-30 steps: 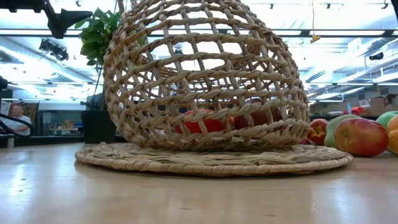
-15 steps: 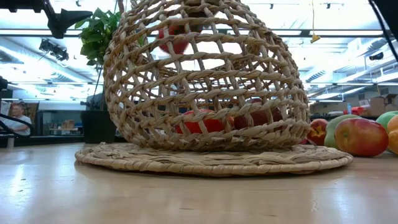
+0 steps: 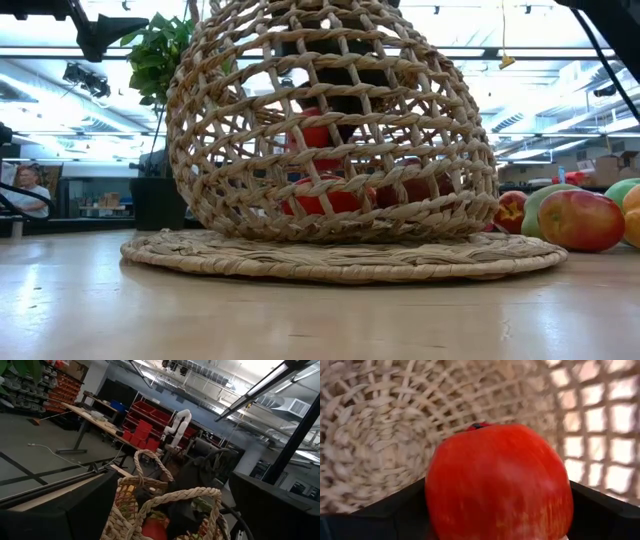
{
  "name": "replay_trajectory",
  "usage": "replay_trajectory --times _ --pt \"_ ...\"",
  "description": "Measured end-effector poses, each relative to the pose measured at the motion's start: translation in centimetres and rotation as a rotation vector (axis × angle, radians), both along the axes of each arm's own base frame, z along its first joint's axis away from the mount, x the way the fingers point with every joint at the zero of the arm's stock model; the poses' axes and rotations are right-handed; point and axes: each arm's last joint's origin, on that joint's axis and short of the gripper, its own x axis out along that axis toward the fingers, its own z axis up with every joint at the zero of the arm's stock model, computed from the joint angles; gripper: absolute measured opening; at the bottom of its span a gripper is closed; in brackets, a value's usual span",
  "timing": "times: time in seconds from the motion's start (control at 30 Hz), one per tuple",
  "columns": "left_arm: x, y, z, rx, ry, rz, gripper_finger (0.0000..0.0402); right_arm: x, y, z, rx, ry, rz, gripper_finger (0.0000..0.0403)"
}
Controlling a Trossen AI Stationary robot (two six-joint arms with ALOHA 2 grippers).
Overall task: Build produce basket
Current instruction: Put the top red apple into the brown basket, then put the green pear into the brown basket
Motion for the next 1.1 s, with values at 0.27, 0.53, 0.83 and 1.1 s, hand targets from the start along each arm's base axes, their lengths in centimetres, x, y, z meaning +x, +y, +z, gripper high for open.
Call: replay_trajectory --times 0.27,0.53,0.83,1.1 --pt "0.0 0.0 0.0 0.0 0.0 0.0 0.039 -0.5 0.3 -0.1 0.136 0.052 -0.025 0.0384" --pt "0.0 0.0 0.0 0.0 0.0 0.0 0.039 -0.5 0.8 0.0 0.15 0.048 -0.036 0.0398" --pt "0.0 0.0 0.0 0.0 -0.001 0.0 0.039 -0.8 -0.4 4.0 0.065 -0.05 -0.076 0.0398" --pt "0.0 0.0 0.0 0.0 0.0 0.0 0.039 -3.0 -4.3 11.3 -0.036 -0.278 -0.239 0.0397"
